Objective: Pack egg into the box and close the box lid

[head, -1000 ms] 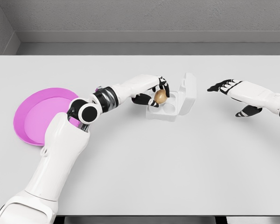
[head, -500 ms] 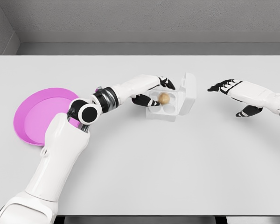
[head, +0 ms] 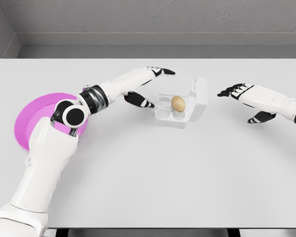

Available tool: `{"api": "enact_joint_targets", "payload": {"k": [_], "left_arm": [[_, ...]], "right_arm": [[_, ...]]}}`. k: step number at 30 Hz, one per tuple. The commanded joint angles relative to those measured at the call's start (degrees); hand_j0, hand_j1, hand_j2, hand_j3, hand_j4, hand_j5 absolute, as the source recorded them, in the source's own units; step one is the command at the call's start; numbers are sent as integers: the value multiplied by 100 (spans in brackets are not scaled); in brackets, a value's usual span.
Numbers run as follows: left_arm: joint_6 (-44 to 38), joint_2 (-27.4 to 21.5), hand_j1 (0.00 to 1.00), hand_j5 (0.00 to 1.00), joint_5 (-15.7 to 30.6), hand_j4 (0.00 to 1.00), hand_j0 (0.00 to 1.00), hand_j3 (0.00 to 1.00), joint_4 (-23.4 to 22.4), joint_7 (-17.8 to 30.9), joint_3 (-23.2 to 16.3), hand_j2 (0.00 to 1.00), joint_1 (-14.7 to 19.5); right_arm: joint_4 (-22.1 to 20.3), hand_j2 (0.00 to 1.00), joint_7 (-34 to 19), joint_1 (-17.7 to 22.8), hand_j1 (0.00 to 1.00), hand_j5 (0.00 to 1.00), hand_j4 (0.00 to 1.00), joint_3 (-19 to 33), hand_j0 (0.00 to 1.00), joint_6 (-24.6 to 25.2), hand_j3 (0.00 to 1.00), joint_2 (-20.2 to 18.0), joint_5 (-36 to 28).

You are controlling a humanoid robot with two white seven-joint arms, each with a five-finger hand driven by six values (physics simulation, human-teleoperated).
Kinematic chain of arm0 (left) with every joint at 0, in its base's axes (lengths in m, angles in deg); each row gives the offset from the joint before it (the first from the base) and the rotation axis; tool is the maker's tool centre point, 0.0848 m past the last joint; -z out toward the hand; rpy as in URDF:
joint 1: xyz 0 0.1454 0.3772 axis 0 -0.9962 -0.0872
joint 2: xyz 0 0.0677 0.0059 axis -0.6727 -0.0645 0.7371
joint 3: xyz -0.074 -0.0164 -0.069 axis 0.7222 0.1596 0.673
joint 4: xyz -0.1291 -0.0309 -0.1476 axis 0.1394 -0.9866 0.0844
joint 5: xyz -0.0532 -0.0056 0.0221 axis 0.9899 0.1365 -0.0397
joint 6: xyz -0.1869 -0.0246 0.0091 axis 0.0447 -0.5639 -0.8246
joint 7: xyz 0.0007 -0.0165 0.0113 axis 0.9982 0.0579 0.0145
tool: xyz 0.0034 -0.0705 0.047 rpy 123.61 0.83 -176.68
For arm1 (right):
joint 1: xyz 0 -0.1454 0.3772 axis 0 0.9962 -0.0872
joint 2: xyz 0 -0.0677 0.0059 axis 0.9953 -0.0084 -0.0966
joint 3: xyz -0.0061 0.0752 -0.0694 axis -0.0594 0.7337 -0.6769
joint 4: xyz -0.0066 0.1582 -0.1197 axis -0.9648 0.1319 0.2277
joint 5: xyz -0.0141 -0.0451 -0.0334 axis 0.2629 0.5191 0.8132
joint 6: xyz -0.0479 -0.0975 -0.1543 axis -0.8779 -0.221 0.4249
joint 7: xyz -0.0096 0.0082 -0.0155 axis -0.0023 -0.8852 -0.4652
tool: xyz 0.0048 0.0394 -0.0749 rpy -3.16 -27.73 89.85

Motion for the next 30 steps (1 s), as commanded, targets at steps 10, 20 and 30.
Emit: {"api": "enact_joint_targets", "payload": {"k": [10,20,30], "left_arm": [[1193,-2575,100,100,3540,100,100,100,1186,-3,1544,100,-1221],[1907,-2522,100,100,4033,100,100,100,712,-3,2660,100,-2619],[1907,-2496,100,100,4024,100,100,100,747,-3,3012,100,-2944]], "right_arm": [[-72,100,3,0,100,100,100,3,100,12,100,-8,-45],[-90,100,3,9,100,100,100,-32,100,12,100,35,-45],[-934,100,-6,88,100,100,100,-59,100,12,100,326,25]]}}
